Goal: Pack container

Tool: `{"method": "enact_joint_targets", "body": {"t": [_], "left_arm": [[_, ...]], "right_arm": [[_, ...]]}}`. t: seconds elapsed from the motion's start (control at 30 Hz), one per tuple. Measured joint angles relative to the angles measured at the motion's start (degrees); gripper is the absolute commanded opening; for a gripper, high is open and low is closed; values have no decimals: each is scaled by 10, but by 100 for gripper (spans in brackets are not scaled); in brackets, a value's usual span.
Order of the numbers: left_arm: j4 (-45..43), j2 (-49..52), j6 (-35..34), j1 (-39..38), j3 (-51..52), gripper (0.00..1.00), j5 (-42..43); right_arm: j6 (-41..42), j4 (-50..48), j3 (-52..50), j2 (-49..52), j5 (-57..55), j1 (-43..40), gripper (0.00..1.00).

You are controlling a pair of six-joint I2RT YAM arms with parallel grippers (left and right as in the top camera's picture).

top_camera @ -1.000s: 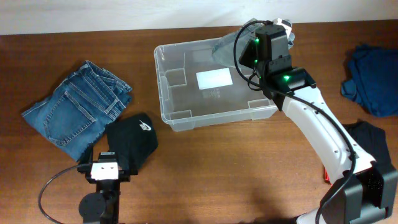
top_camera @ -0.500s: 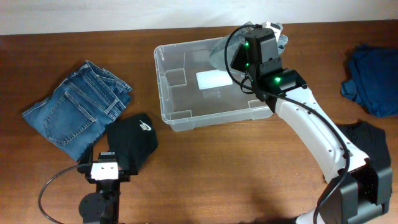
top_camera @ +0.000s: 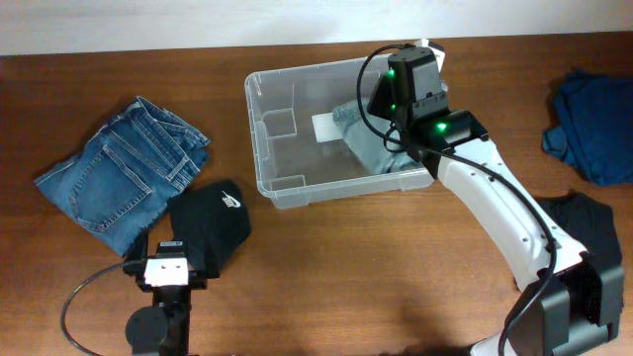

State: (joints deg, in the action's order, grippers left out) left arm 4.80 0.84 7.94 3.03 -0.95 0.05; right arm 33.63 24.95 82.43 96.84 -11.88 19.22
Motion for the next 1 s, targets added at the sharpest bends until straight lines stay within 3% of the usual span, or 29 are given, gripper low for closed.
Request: {"method": "enact_joint_targets", "body": {"t": [0.17,0.27,0.33,0.5,1.0], "left_arm": [[0,0,0,0,0,100,0],[0,0,0,0,0,100,0],[0,0,0,0,0,100,0],[0,0,0,0,0,100,0],[0,0,0,0,0,100,0]], "right_arm": [[0,31,0,0,0,0,38],[-4,38,0,0,0,0,29],[-10,38,0,0,0,1,18],[-42,75,1,0,0,2,4],[-123,158,1,53,0,-1,4]]}}
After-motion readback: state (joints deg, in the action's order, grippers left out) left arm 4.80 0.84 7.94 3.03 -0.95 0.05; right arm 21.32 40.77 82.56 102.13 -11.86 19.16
